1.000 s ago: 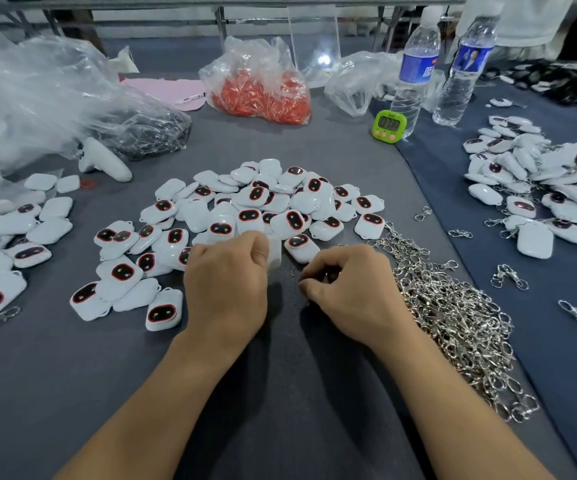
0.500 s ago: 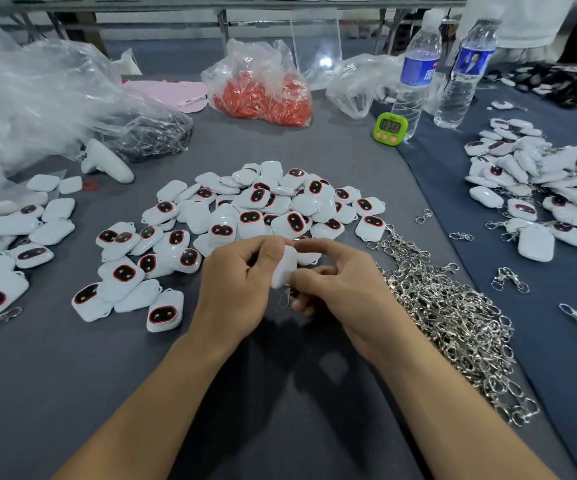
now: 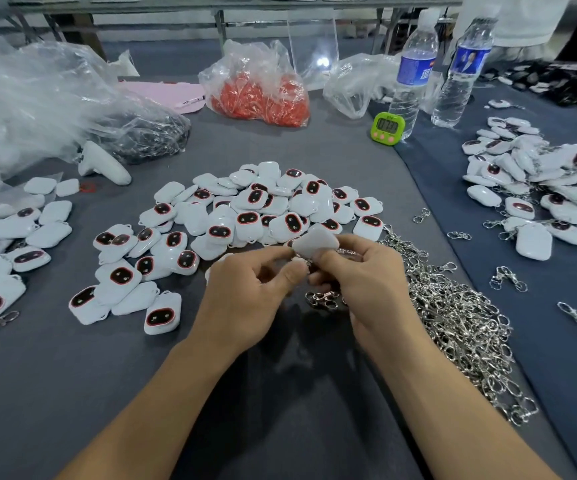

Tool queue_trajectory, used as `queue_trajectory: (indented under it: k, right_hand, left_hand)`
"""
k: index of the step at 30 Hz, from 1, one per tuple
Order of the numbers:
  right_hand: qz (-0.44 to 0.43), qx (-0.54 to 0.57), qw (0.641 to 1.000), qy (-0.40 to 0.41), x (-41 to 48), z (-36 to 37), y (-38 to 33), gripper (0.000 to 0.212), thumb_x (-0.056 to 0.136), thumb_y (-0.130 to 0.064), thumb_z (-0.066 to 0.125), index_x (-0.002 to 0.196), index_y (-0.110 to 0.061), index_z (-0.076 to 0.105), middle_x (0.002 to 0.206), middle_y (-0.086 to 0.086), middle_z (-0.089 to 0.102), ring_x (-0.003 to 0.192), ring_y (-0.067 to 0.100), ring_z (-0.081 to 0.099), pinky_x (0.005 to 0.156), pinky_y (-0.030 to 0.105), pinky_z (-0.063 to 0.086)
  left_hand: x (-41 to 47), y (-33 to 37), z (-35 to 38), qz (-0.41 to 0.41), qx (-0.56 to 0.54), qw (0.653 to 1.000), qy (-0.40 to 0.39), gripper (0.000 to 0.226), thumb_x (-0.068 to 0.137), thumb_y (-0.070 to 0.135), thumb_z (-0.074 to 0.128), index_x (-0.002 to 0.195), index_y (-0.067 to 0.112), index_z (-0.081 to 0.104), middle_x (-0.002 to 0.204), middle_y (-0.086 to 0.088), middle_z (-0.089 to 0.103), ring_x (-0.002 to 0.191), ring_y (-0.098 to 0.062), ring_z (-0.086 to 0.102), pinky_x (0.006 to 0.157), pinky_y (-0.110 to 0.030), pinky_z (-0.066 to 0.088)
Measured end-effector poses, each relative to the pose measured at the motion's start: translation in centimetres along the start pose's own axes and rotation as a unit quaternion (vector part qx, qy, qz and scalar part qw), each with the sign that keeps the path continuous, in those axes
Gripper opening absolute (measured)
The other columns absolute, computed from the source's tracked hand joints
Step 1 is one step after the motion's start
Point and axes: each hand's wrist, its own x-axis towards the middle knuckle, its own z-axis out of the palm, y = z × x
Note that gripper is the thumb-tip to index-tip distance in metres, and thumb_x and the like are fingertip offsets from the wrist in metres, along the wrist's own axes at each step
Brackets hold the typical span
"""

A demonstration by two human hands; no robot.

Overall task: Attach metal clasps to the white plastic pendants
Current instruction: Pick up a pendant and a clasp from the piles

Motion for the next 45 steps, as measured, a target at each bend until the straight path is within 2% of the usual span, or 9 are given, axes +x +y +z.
queue_trajectory:
  k: [8, 13, 18, 21, 24, 26, 35, 41, 45]
  right_hand:
    - [-0.036, -0.019, 0.999, 0.014, -0.4, 0.4, -0.2, 0.02, 0.084, 0.007, 0.068, 0.087, -0.011, 0.076, 0.066, 0.012, 0.071, 0.044, 0.014, 0.056, 0.044, 0.025, 0.048]
    - [-0.02, -0.001, 0.999, 0.03, -0.2, 0.3, -0.1, 0.015, 0.082, 0.004, 0.061, 0.085, -0.009, 0.069, 0.061, 0.012, 0.063, 0.041, 0.013, 0.044, 0.039, 0.019, 0.033]
    - [0.059, 0.065, 0.992, -0.09, -0.4, 0.6, -0.1, 0.026, 0.071, 0.0, 0.052, 0.092, -0.007, 0.065, 0.082, 0.012, 0.075, 0.07, 0.025, 0.074, 0.049, 0.023, 0.051]
    - [0.068, 0.069, 0.989, -0.114, -0.4, 0.2, 0.2, 0.026, 0.07, 0.008, 0.054, 0.089, -0.01, 0.059, 0.09, 0.013, 0.074, 0.081, 0.025, 0.076, 0.055, 0.024, 0.054]
    - [0.09, 0.026, 0.987, -0.133, -0.5, 0.1, 0.0, 0.029, 0.08, 0.01, 0.064, 0.099, -0.012, 0.07, 0.091, 0.01, 0.072, 0.075, 0.017, 0.07, 0.055, 0.023, 0.051]
    - [0.102, 0.028, 0.984, -0.146, -0.6, 0.5, -0.2, 0.015, 0.089, -0.006, 0.071, 0.094, -0.017, 0.079, 0.086, 0.007, 0.073, 0.069, 0.014, 0.066, 0.054, 0.022, 0.049]
    - [0.039, 0.01, 0.997, -0.061, -0.8, 0.7, -0.2, 0.018, 0.083, 0.006, 0.076, 0.075, -0.01, 0.075, 0.064, 0.005, 0.064, 0.056, 0.012, 0.055, 0.047, 0.018, 0.041]
    - [-0.065, -0.093, 0.993, 0.0, -0.4, 0.7, 0.3, 0.023, 0.081, 0.002, 0.079, 0.07, -0.019, 0.08, 0.066, 0.003, 0.073, 0.059, 0.01, 0.057, 0.057, 0.022, 0.047]
    - [-0.102, -0.141, 0.985, -0.01, -0.7, 0.4, 0.6, 0.02, 0.08, -0.002, 0.077, 0.074, -0.021, 0.081, 0.067, 0.003, 0.075, 0.06, 0.012, 0.061, 0.058, 0.027, 0.05]
  left_hand:
    - [0.6, 0.0, 0.0, -0.056, -0.135, 0.989, 0.01, 0.031, 0.082, -0.001, 0.077, 0.104, 0.02, 0.076, 0.079, 0.008, 0.078, 0.068, -0.011, 0.074, 0.067, -0.017, 0.056]
    - [0.4, 0.0, 0.1, -0.059, -0.08, 0.993, 0.071, 0.029, 0.083, 0.008, 0.076, 0.085, 0.036, 0.08, 0.079, 0.019, 0.076, 0.074, 0.003, 0.071, 0.073, -0.012, 0.054]
    - [0.5, 0.2, 0.0, -0.083, -0.135, 0.984, 0.084, 0.027, 0.085, 0.006, 0.075, 0.083, 0.033, 0.078, 0.074, 0.009, 0.076, 0.068, -0.006, 0.072, 0.067, -0.01, 0.052]
    - [0.5, 0.2, -0.2, -0.09, -0.173, 0.976, 0.093, 0.024, 0.085, 0.005, 0.075, 0.085, 0.029, 0.078, 0.072, 0.003, 0.076, 0.068, -0.009, 0.073, 0.067, -0.009, 0.051]
    - [0.5, 0.3, -0.4, -0.091, -0.193, 0.973, 0.092, 0.022, 0.086, 0.005, 0.075, 0.087, 0.027, 0.079, 0.072, 0.001, 0.076, 0.068, -0.012, 0.073, 0.068, -0.011, 0.052]
    - [0.6, 0.4, -0.5, -0.086, -0.2, 0.972, 0.084, 0.024, 0.085, 0.005, 0.075, 0.085, 0.028, 0.08, 0.072, 0.0, 0.076, 0.066, -0.012, 0.071, 0.067, -0.013, 0.053]
    - [0.2, 0.6, -0.5, -0.056, -0.189, 0.977, 0.081, 0.027, 0.083, 0.001, 0.075, 0.081, 0.026, 0.08, 0.074, 0.004, 0.075, 0.064, -0.007, 0.067, 0.066, -0.017, 0.054]
    - [-0.5, 0.6, -0.3, 0.064, 0.074, 0.991, 0.094, 0.016, 0.08, 0.025, 0.074, 0.09, 0.037, 0.08, 0.086, 0.028, 0.072, 0.089, 0.005, 0.067, 0.076, -0.006, 0.046]
    - [-0.5, 0.6, 0.1, 0.03, 0.014, 0.996, 0.085, 0.015, 0.078, 0.026, 0.081, 0.09, 0.035, 0.081, 0.085, 0.03, 0.073, 0.087, 0.009, 0.067, 0.075, -0.005, 0.046]
